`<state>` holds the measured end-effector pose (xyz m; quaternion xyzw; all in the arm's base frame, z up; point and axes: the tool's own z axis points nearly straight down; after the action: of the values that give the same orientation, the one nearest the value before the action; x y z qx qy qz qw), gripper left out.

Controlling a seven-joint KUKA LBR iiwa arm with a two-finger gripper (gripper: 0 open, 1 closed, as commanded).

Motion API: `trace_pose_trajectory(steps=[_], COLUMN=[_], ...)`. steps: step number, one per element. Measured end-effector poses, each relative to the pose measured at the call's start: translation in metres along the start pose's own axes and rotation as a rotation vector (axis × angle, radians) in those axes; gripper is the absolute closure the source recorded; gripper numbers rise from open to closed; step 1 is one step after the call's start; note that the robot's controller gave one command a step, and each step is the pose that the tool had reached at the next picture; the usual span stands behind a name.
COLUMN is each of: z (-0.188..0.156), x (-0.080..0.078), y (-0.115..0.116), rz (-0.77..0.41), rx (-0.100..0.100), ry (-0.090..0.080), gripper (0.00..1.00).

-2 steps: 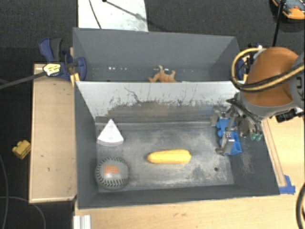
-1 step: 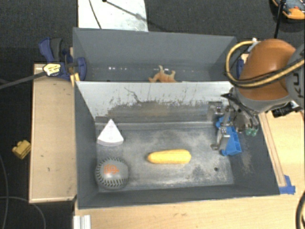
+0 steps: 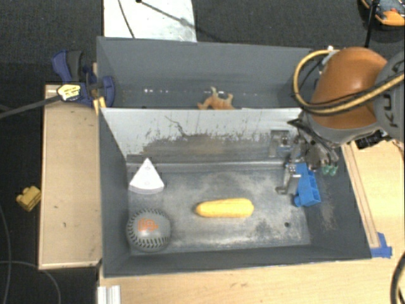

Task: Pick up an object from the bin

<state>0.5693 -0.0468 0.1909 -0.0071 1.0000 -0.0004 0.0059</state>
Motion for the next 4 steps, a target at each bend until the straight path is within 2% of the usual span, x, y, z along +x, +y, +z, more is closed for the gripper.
trace_pose_trajectory(steps=[1,2,3,4], z=[0.047,0.062,0.073,0.094], x=[0.002,0.01,0.014,0.02], y=[0.008,0.036,0.047,0.051], rz=[0.084,0.041,-0.02,0.15], rx=[-0.001,-0.001,-0.002,0.0], ry=[0.007,0.012,0.01,0.009], gripper=[0.0,0.0,0.0,0.0])
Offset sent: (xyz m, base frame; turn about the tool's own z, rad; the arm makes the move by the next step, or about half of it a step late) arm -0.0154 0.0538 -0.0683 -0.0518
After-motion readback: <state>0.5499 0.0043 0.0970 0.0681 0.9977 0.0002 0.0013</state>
